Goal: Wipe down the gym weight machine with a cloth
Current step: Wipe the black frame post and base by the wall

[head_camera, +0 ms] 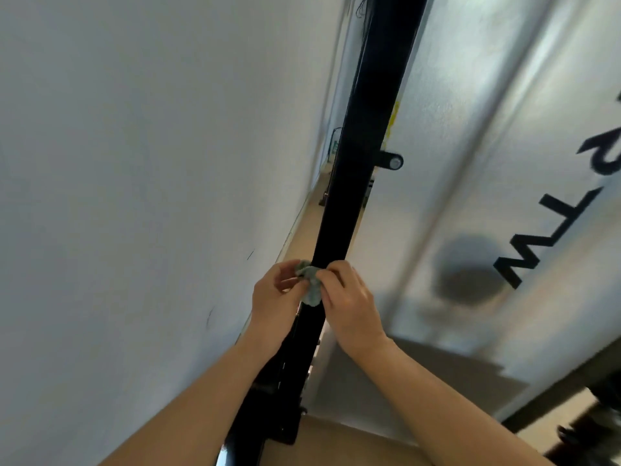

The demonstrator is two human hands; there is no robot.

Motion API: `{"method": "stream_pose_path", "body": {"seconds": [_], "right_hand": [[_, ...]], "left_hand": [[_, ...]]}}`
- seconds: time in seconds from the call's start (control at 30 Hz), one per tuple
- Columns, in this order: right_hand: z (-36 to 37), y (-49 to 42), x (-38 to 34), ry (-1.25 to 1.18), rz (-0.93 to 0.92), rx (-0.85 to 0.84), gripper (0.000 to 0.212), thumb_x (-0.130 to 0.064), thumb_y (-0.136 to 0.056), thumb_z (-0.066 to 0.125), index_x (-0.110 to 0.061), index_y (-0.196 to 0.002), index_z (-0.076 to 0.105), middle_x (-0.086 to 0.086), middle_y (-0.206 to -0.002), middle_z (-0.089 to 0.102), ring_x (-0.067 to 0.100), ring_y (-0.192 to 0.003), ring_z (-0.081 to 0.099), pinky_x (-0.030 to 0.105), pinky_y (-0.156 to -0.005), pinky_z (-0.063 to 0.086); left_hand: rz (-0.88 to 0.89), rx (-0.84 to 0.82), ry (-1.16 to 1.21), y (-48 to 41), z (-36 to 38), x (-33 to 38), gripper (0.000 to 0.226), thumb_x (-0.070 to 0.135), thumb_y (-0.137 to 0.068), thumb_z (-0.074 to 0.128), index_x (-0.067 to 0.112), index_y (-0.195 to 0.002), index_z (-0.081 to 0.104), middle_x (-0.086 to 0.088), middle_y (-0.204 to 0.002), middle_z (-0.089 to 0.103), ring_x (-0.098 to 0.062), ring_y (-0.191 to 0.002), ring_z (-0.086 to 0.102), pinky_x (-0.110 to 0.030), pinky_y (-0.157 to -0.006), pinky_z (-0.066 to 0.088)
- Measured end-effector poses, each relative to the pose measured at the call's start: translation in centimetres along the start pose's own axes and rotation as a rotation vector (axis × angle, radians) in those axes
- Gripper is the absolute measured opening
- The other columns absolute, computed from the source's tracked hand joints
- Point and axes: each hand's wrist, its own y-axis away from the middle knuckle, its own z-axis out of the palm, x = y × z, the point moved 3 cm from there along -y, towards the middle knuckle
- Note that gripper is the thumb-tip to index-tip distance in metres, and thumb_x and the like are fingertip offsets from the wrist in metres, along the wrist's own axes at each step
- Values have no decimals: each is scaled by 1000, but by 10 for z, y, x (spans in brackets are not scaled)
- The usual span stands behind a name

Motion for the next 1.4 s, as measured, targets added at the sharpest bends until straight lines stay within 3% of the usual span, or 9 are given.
{"method": "stream_pose_path", "body": {"seconds": [0.37, 0.47, 0.57, 0.67, 0.77, 0.87, 1.0, 1.2, 1.4], "right_hand": [[-117, -139, -38, -6, 91, 76, 13, 9, -76, 79, 0, -85, 75, 10, -88, 68, 21, -84, 63, 23, -82, 53], [-147, -174, -46, -27, 125, 75, 5, 0, -84, 73, -1, -88, 75, 9, -92, 68, 20, -88, 63, 25, -86, 54], [-179, -214, -49, -40, 161, 66, 7, -2, -85, 72, -1, -90, 75, 9, -94, 69, 21, -89, 65, 28, -85, 57], [-207, -257, -48, -58, 263, 65, 8, -3, -80, 75, -1, -89, 74, 10, -94, 69, 24, -84, 68, 35, -75, 62], [-231, -297, -50, -84, 318, 66, 11, -9, -84, 68, -1, -89, 74, 10, -94, 68, 24, -80, 67, 36, -72, 62], [-258, -328, -53, -84, 312, 45, 12, -11, -85, 71, -1, -92, 73, 10, -94, 68, 22, -81, 67, 35, -72, 62], [-297, -373, -57, -55, 267, 52, 33, -28, -94, 54, -2, -91, 74, 9, -92, 68, 20, -78, 67, 30, -72, 61], [-346, -436, -56, -65, 249, 82, 8, -6, -89, 71, -1, -95, 73, 9, -93, 67, 19, -79, 65, 30, -72, 60], [-390, -494, -61, -31, 265, 122, 8, 2, -86, 74, -2, -93, 73, 8, -90, 66, 19, -74, 63, 29, -68, 58]], "left_hand": [[-48, 21, -75, -9, 31, 183, 28, 8, -94, 67, 25, -114, 72, 11, -95, 76, -6, -88, 73, -38, -86, 62], [-64, 7, -94, -15, 40, 230, 26, 13, -95, 68, 28, -115, 72, 9, -99, 76, -9, -90, 73, -43, -84, 62], [-59, -14, -143, -25, 48, 280, 26, 18, -95, 68, 27, -119, 70, 7, -101, 76, -8, -89, 73, -39, -80, 63], [-20, -25, -195, -35, 56, 331, 27, 16, -95, 69, 23, -121, 70, 3, -107, 75, -8, -91, 72, -19, -76, 59], [-7, -32, -191, -44, 64, 380, 26, 13, -94, 69, 23, -118, 69, 6, -104, 74, -6, -90, 71, -10, -70, 54], [17, -38, -196, -53, 71, 424, 24, 12, -93, 71, 25, -113, 69, 8, -102, 73, -7, -90, 71, -10, -69, 53], [13, -35, -168, -61, 79, 477, 23, 12, -91, 73, 24, -111, 70, 8, -99, 73, -8, -88, 72, -13, -70, 56], [32, -9, -96, -72, 92, 555, 17, 11, -88, 76, 24, -98, 73, 6, -92, 76, -12, -85, 74, -33, -82, 62], [86, 12, -130, -79, 105, 630, 12, 15, -86, 78, 23, -90, 71, 7, -87, 74, -11, -82, 73, -39, -84, 62]]}}
